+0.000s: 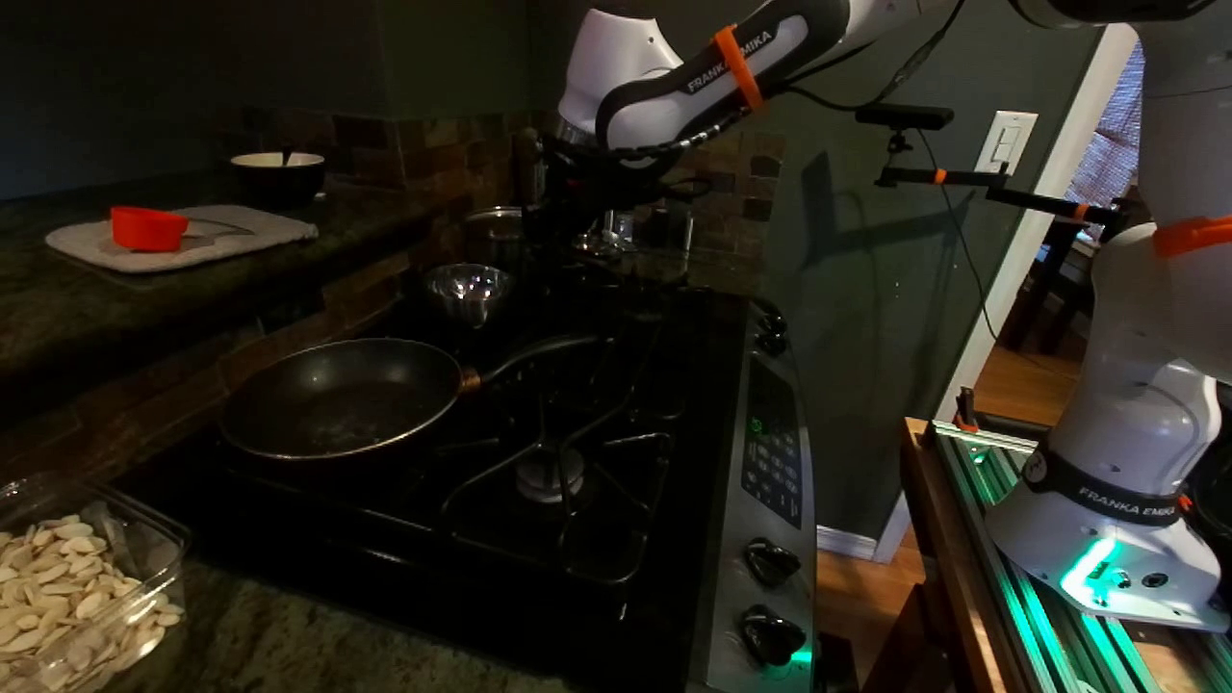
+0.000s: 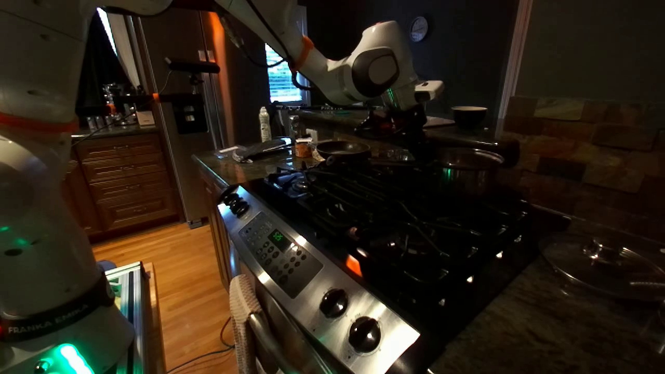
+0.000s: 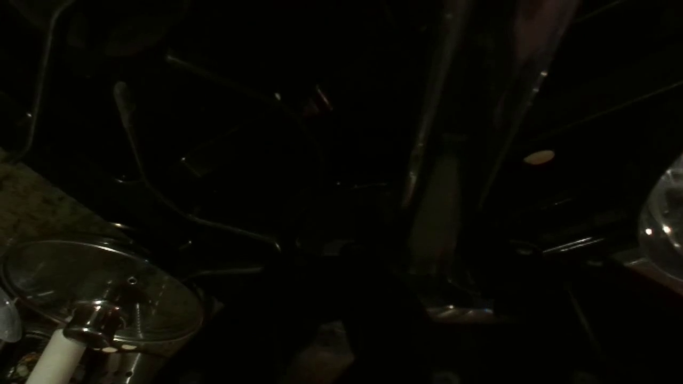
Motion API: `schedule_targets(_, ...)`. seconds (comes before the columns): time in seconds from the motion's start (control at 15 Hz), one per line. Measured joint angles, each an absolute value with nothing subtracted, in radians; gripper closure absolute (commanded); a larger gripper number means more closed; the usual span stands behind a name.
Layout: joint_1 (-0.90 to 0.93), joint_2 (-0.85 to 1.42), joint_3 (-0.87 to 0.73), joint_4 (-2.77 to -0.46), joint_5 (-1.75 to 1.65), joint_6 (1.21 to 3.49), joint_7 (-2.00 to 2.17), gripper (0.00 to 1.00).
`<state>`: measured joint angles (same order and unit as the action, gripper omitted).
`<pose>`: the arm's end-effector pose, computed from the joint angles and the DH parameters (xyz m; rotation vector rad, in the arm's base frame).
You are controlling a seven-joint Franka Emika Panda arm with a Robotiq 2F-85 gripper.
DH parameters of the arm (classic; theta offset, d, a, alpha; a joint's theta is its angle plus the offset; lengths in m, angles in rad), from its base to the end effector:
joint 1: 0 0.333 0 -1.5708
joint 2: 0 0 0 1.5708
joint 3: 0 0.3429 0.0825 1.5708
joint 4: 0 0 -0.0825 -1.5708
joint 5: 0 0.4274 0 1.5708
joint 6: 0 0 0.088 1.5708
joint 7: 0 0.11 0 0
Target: Slide the silver pot to the bottom right stove plate
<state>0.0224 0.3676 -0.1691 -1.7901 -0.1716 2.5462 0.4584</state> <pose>0.7186 -0.0926 0.3900 2.8829 -0.6730 0.6205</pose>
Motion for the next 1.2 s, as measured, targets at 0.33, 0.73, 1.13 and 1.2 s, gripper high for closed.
schedule_targets(0.33, 0.033, 0.367, -0.18, -1.79, -0.172, 2.546, 0.483, 0.83)
schedule_targets(0.73, 0.05, 0.346, -0.206, -1.784, -0.193, 2.508, 0.529, 0.83)
schedule_targets(1.13, 0.055, 0.311, -0.211, -1.781, -0.223, 2.368, 0.569, 0.83)
schedule_targets(1.2, 0.055, 0.308, -0.21, -1.781, -0.223, 2.35, 0.57, 0.83)
